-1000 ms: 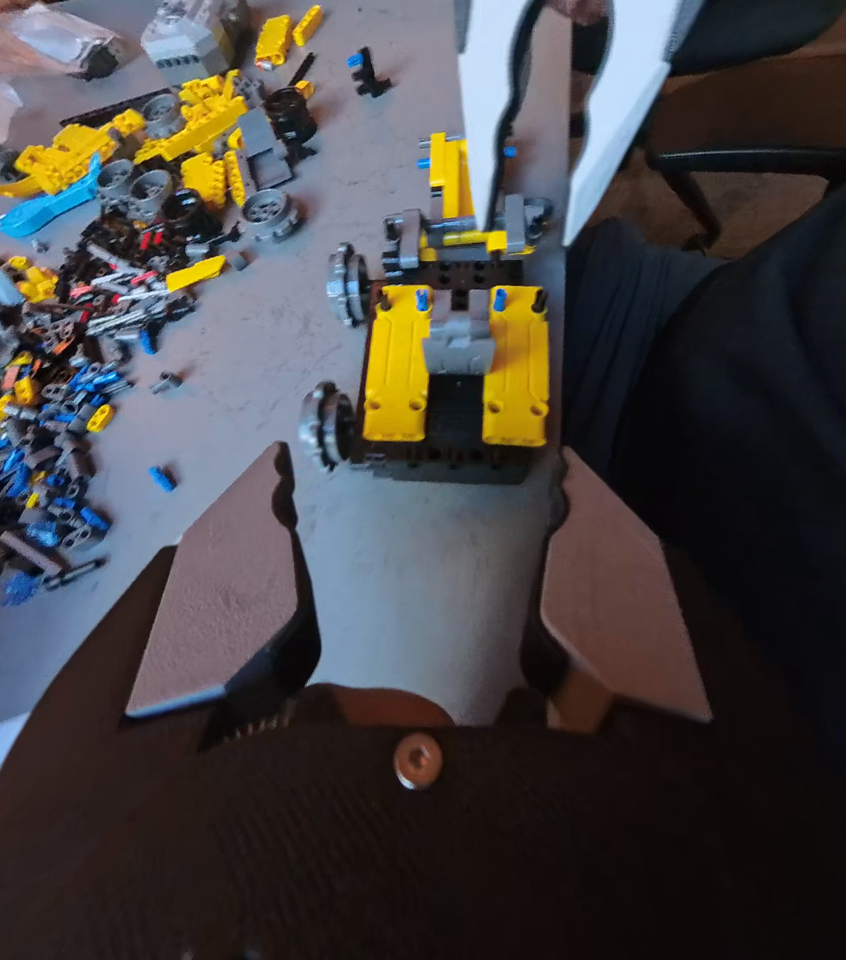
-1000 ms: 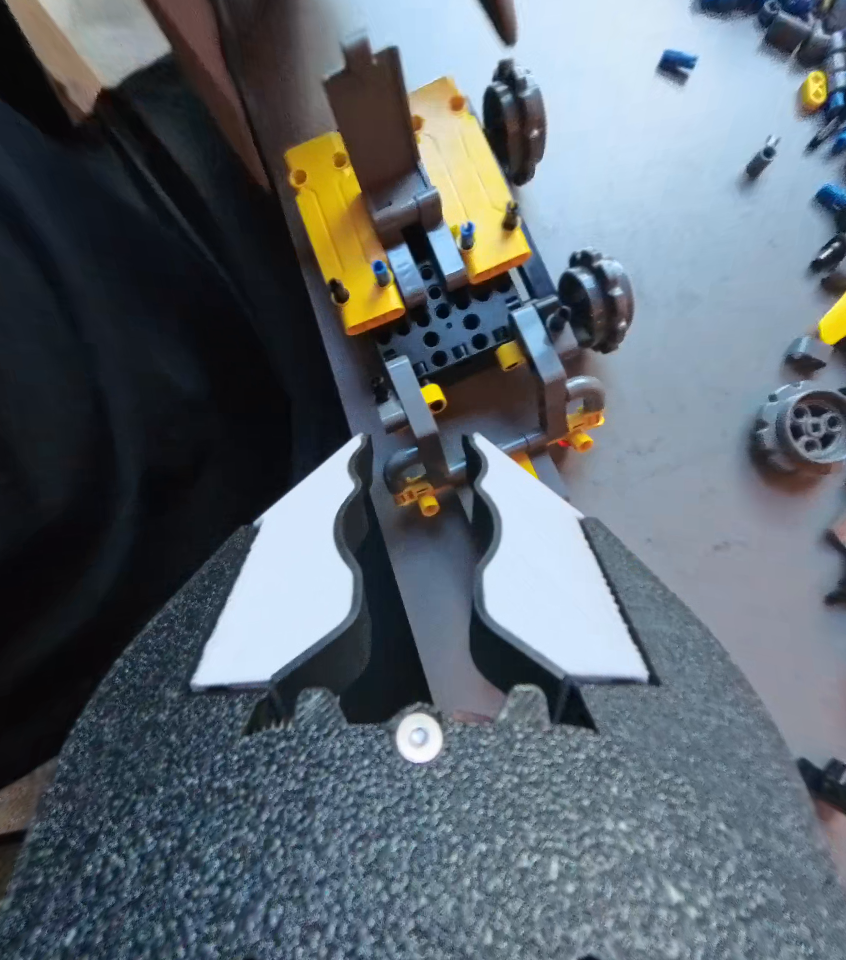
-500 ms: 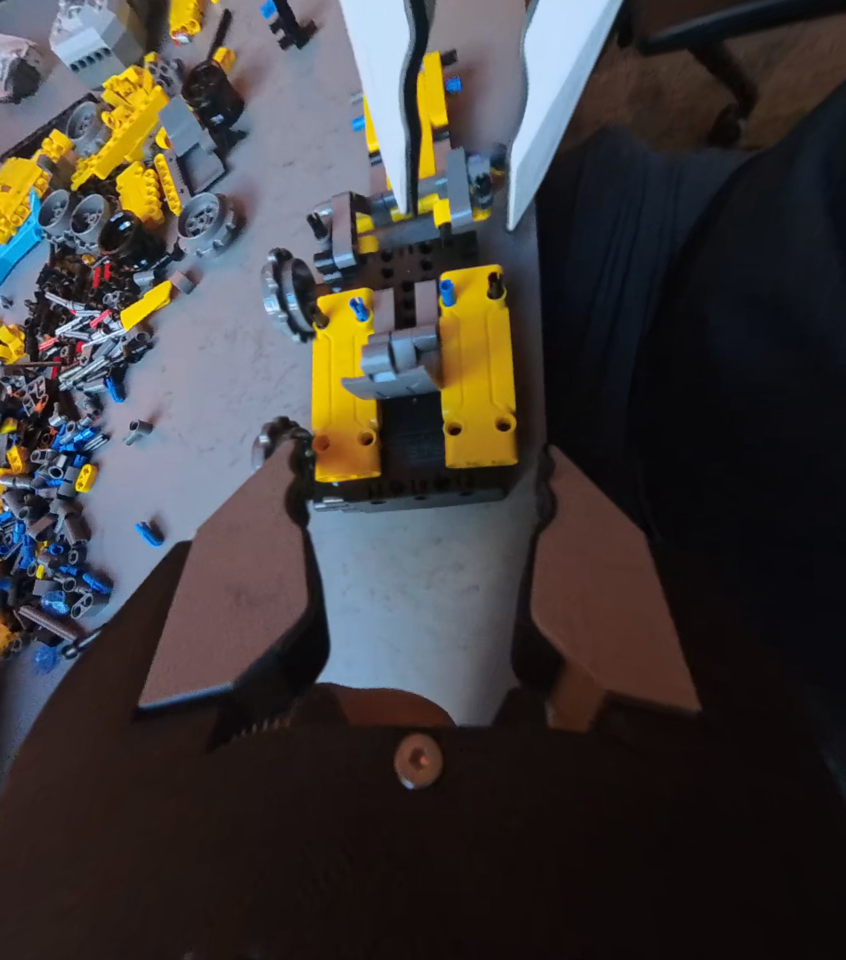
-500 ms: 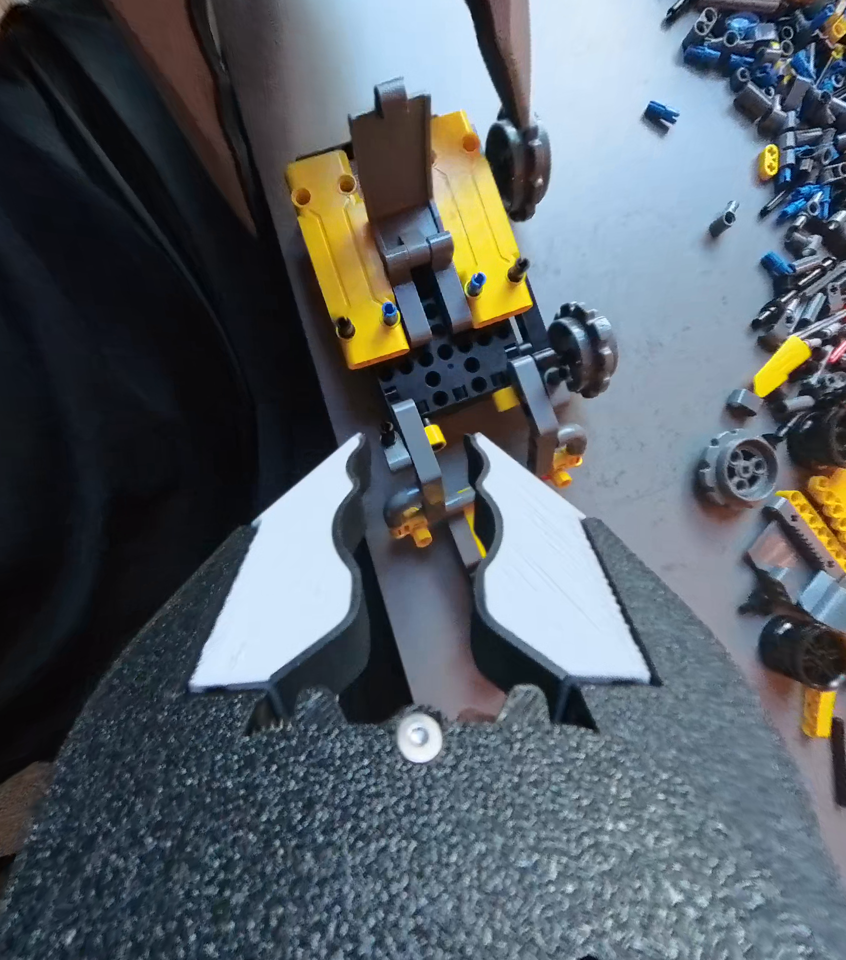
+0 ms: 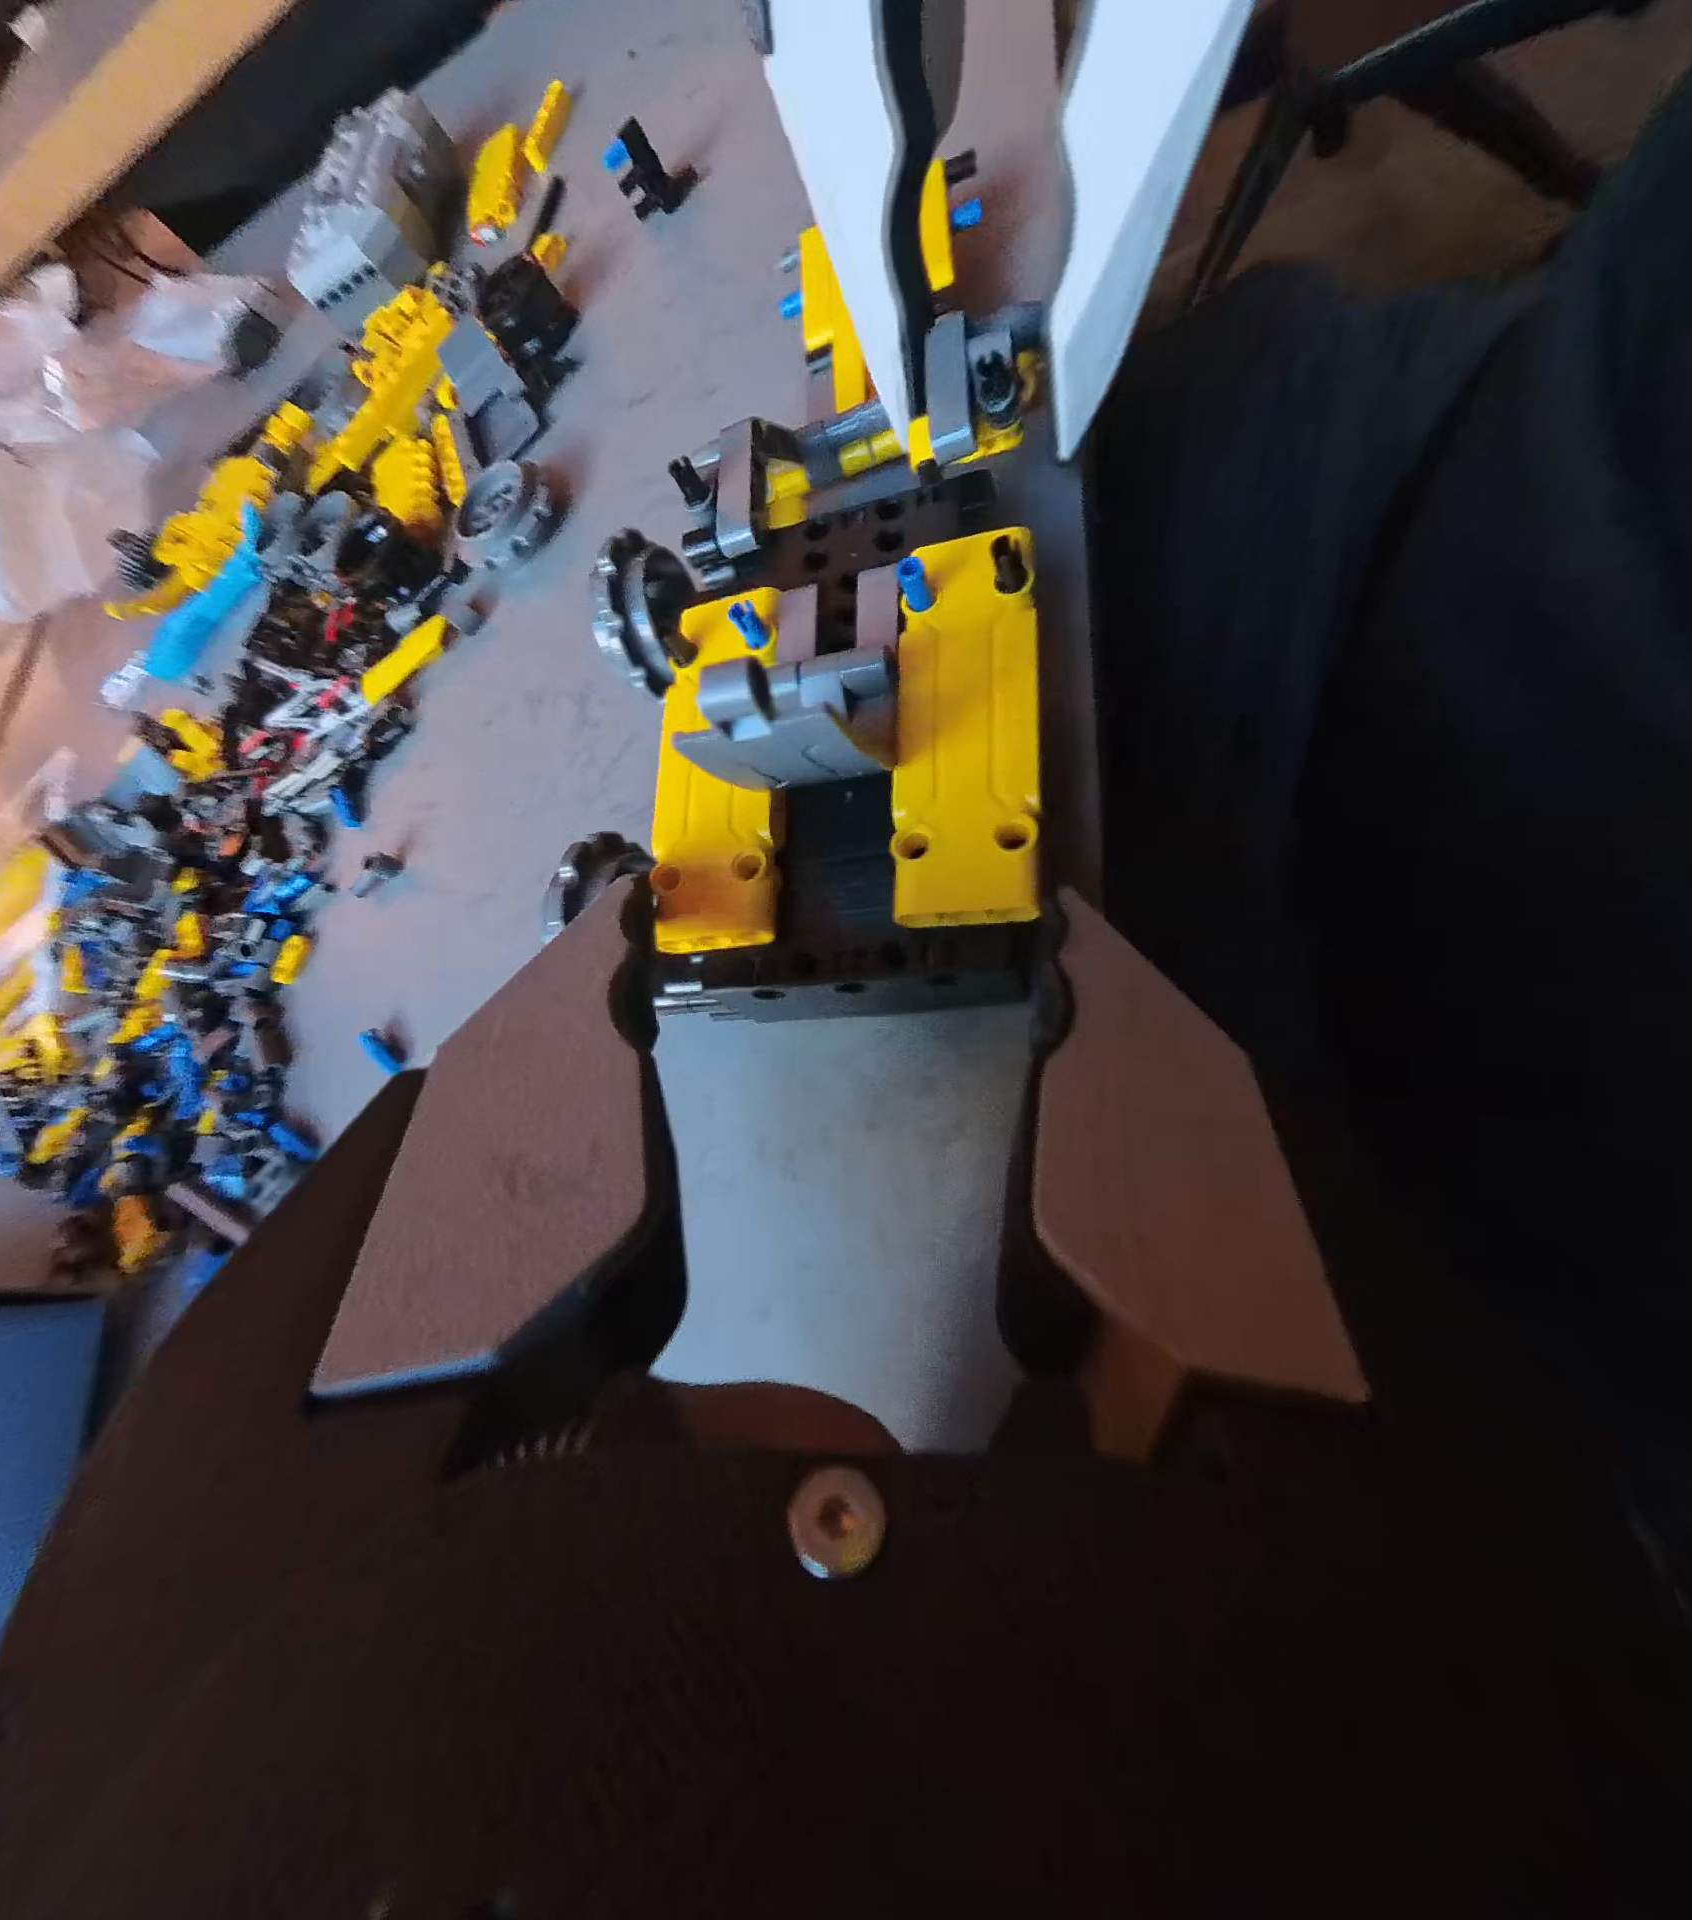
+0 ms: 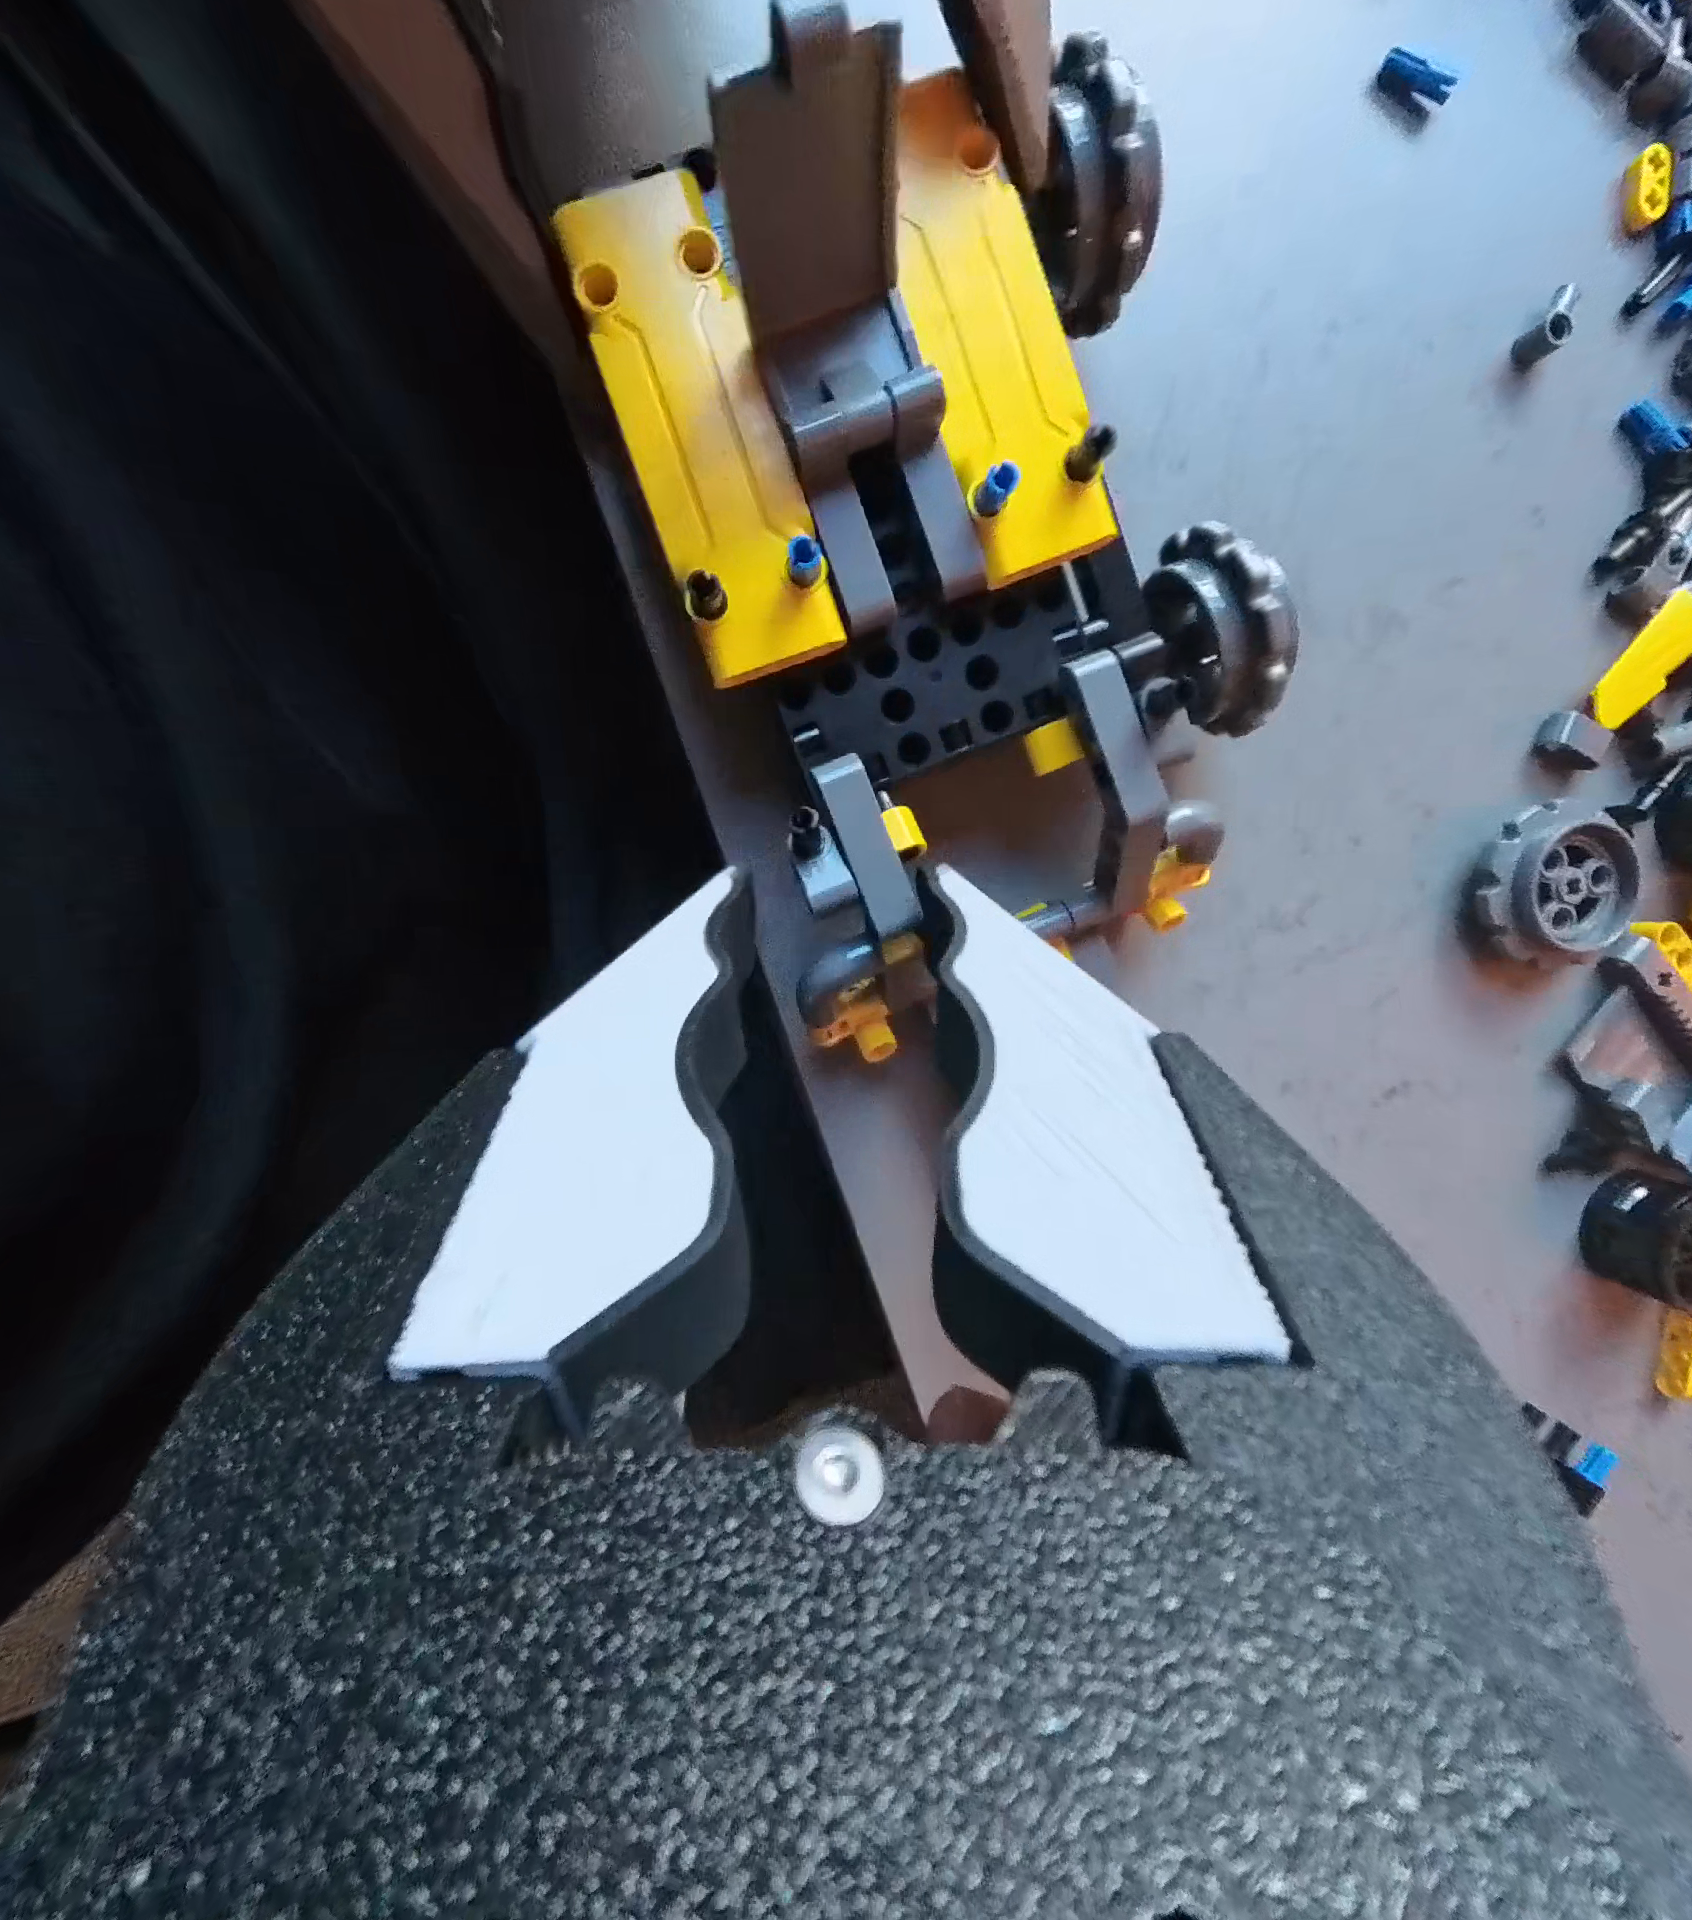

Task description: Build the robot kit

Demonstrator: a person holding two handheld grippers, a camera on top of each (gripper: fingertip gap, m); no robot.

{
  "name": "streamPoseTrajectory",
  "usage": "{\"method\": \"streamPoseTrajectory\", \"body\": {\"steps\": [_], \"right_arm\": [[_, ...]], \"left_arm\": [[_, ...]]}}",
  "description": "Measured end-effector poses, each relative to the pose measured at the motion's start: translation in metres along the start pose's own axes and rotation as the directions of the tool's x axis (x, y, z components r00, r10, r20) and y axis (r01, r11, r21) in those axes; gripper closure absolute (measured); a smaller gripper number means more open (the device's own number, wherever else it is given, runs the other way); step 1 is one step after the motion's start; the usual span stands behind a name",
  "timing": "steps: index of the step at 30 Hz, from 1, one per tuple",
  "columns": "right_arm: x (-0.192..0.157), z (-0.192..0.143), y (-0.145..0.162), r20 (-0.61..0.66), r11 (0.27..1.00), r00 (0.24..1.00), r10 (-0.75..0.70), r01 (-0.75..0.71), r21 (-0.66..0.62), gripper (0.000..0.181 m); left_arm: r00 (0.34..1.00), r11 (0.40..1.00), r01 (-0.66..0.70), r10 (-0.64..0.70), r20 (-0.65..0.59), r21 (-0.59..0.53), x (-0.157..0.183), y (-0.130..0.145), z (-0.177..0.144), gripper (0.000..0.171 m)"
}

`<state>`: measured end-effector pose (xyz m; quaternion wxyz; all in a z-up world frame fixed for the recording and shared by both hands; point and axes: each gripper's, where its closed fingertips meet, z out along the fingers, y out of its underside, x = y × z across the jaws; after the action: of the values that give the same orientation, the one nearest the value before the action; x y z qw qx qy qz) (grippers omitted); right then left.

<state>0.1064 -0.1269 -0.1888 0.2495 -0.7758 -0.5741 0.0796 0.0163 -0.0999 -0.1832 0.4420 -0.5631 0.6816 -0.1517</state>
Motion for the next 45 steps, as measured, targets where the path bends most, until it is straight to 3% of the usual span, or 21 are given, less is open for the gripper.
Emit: {"method": "streamPoseTrajectory", "body": {"steps": [3, 8, 11, 19, 26, 28, 35, 39, 41, 45], "right_arm": [[-0.003, 0.002, -0.002, 0.009, 1.0, 1.0, 0.022, -0.022, 0.021, 0.159], [-0.004, 0.007, 0.001, 0.038, 0.995, 0.996, 0.087, -0.088, 0.035, 0.157], [-0.004, 0.008, 0.002, 0.03, 0.996, 0.996, 0.084, -0.085, 0.03, 0.156], [-0.004, 0.004, -0.002, 0.029, 0.991, 0.993, 0.111, -0.113, 0.068, 0.158], [-0.007, 0.006, -0.004, 0.086, 0.985, 0.986, 0.145, -0.152, 0.086, 0.159], [-0.008, 0.006, -0.006, 0.118, 0.981, 0.98, 0.16, -0.171, 0.091, 0.16], [-0.013, 0.007, -0.007, 0.242, 0.948, 0.932, 0.269, -0.3, 0.102, 0.158], [-0.011, 0.002, -0.005, 0.142, 0.97, 0.964, 0.226, -0.236, 0.061, 0.155], [-0.004, 0.0, -0.001, 0.039, 0.981, 0.982, 0.185, -0.186, 0.046, 0.144], [-0.005, -0.006, -0.01, -0.105, 0.998, 0.994, 0.011, -0.004, 0.065, 0.139]], "left_arm": [[0.998, 0.998, 0.007, -0.01, 0.058, 0.058, -0.005, -0.003, -0.012, 0.099], [0.971, 0.974, 0.225, -0.225, -0.087, -0.007, -0.005, 0.013, -0.018, 0.091], [0.97, 0.98, 0.188, -0.197, -0.142, -0.073, 0.002, 0.022, -0.011, 0.091], [0.969, 0.98, 0.185, -0.193, -0.151, -0.067, 0.002, 0.017, -0.006, 0.091], [0.963, 0.975, 0.207, -0.217, -0.158, -0.079, 0.002, 0.015, -0.001, 0.081], [0.97, 0.978, 0.195, -0.204, -0.136, -0.072, -0.004, 0.017, 0.0, 0.092], [0.969, 0.979, 0.191, -0.199, -0.144, -0.069, -0.004, 0.016, 0.0, 0.092], [0.969, 0.979, 0.191, -0.199, -0.146, -0.068, -0.003, 0.016, 0.0, 0.092], [0.97, 0.979, 0.192, -0.2, -0.141, -0.069, -0.003, 0.016, 0.0, 0.092], [0.968, 0.979, 0.194, -0.202, -0.15, -0.069, -0.003, 0.015, 0.0, 0.091]]}}
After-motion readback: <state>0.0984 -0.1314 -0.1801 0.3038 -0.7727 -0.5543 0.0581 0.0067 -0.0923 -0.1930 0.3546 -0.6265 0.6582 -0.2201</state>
